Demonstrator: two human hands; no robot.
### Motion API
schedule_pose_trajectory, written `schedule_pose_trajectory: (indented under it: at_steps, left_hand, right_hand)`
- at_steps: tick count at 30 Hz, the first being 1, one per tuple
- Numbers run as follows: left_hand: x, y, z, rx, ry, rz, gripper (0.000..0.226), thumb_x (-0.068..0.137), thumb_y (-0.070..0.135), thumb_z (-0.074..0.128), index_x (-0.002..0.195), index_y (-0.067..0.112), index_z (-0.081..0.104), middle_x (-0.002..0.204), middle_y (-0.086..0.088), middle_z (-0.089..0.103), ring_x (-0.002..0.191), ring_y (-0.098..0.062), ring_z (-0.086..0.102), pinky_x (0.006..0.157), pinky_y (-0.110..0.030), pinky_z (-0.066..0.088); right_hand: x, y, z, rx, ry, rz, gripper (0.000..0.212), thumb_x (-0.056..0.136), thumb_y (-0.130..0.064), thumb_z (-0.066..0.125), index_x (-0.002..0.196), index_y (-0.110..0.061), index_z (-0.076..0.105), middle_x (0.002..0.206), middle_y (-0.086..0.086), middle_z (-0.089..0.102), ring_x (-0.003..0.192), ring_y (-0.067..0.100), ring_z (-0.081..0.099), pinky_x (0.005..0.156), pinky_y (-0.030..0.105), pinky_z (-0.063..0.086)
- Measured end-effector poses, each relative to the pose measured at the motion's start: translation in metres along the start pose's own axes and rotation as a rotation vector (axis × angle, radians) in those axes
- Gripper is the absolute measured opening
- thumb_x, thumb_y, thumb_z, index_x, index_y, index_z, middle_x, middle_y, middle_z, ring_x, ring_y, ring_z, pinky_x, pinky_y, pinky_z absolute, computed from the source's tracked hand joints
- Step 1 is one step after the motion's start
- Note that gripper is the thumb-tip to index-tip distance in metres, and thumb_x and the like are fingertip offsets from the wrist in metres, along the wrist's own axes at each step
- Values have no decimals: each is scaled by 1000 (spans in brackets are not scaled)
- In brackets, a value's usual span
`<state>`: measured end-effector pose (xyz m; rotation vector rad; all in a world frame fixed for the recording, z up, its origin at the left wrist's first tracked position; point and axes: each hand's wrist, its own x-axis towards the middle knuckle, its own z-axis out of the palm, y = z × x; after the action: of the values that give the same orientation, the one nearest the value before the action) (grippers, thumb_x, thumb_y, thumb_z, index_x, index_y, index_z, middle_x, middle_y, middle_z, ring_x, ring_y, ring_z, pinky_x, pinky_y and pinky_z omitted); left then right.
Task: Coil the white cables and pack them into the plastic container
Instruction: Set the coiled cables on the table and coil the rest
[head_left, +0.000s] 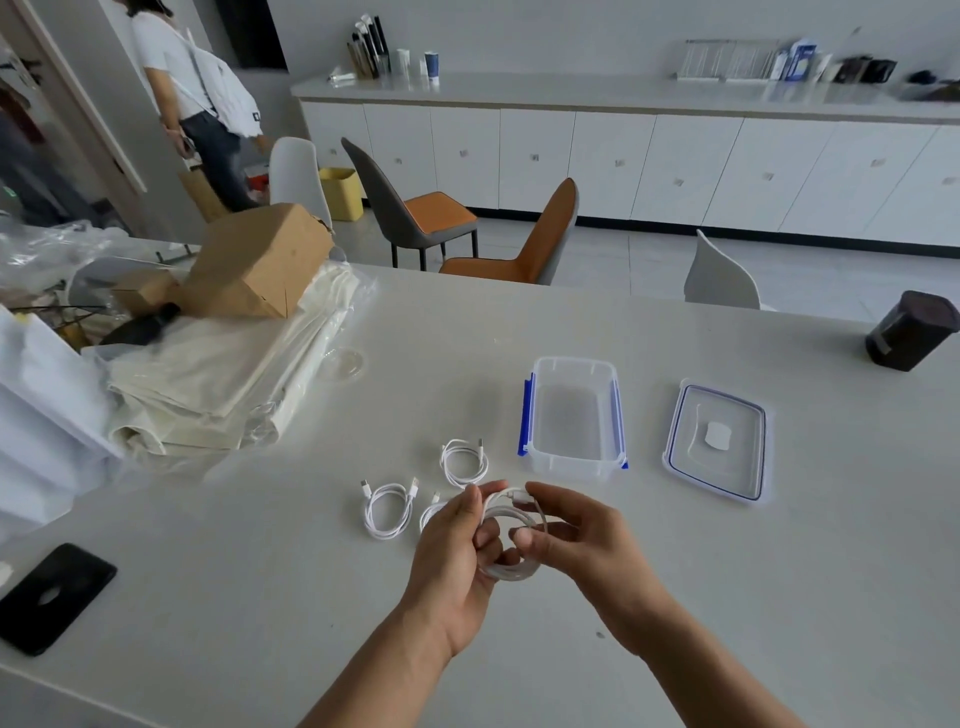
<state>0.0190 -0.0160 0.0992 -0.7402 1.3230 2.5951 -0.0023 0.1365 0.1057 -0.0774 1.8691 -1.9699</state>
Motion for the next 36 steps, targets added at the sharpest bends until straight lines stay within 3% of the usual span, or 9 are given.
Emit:
schedule_pose_trajectory:
  at_steps: [5, 8, 12, 16, 19, 22, 25, 32, 36]
  left_hand:
    - [-2, 0, 5, -50, -33, -40, 40, 101, 39, 46, 111, 7, 67, 58, 1, 28, 47, -11, 30, 56, -29, 42]
    - [-3, 2, 6, 11, -9, -46, 34, 101, 34, 48, 105, 6, 68, 55, 2, 29, 45, -10, 30, 57, -29, 42]
    - [-3, 5, 8, 55, 30, -48, 32, 102, 31, 49, 94, 7, 67, 53, 1, 30, 45, -11, 28, 56, -30, 42]
    - [-4, 4, 5, 153, -14, -67, 32, 102, 30, 49, 89, 12, 72, 60, -4, 49, 53, -14, 45, 59, -31, 46]
    - [-4, 10, 0, 319, -59, -106, 30, 99, 25, 52, 84, 12, 74, 73, -11, 64, 61, -19, 57, 63, -32, 49]
    - [-1, 19, -2, 436, -99, -139, 29, 98, 23, 56, 83, 7, 74, 74, -14, 69, 63, -23, 62, 61, -31, 52]
    - [3, 19, -3, 495, -91, -89, 25, 97, 21, 60, 90, 2, 74, 74, -14, 71, 63, -23, 64, 63, -32, 53]
    - [4, 9, 1, 114, -119, -96, 28, 98, 7, 52, 83, -2, 74, 65, -13, 55, 57, -19, 52, 70, -37, 52]
    - [-2, 1, 10, -154, -125, -130, 32, 101, 8, 45, 82, 3, 71, 65, -7, 52, 57, -16, 48, 71, -34, 52]
  right_hand:
    - [2, 2, 3, -140, 134, -23, 41, 80, -8, 78, 118, -18, 70, 93, 2, 78, 92, 26, 73, 88, 41, 58]
    - [1, 0, 4, -126, 158, -25, 38, 78, -3, 77, 109, -25, 72, 90, 1, 78, 83, 18, 72, 83, 33, 58]
    - [0, 0, 4, -129, 143, -21, 41, 77, -4, 79, 112, -24, 71, 92, -1, 79, 91, 21, 74, 87, 35, 59]
    - [0, -2, 0, -159, 164, -17, 41, 76, -1, 79, 111, -21, 73, 91, -2, 79, 90, 18, 74, 88, 37, 59]
    - [-1, -2, -5, -214, 160, -28, 38, 75, 1, 79, 98, -29, 76, 83, 6, 78, 74, 17, 72, 80, 38, 58]
    - [-2, -2, -9, -225, 135, -12, 37, 75, 1, 79, 106, -18, 75, 83, 5, 78, 69, 17, 72, 77, 34, 60]
    - [0, -7, -13, -249, 80, -25, 35, 76, 2, 79, 100, -24, 75, 82, 7, 78, 68, 19, 71, 79, 38, 59]
    - [8, -19, -23, -132, -68, 34, 29, 80, -4, 77, 109, -8, 75, 88, 18, 76, 74, 26, 68, 77, 35, 57]
    - [8, -19, -14, -139, 42, -39, 15, 84, -9, 76, 99, -11, 78, 84, 18, 76, 69, 25, 68, 74, 36, 58]
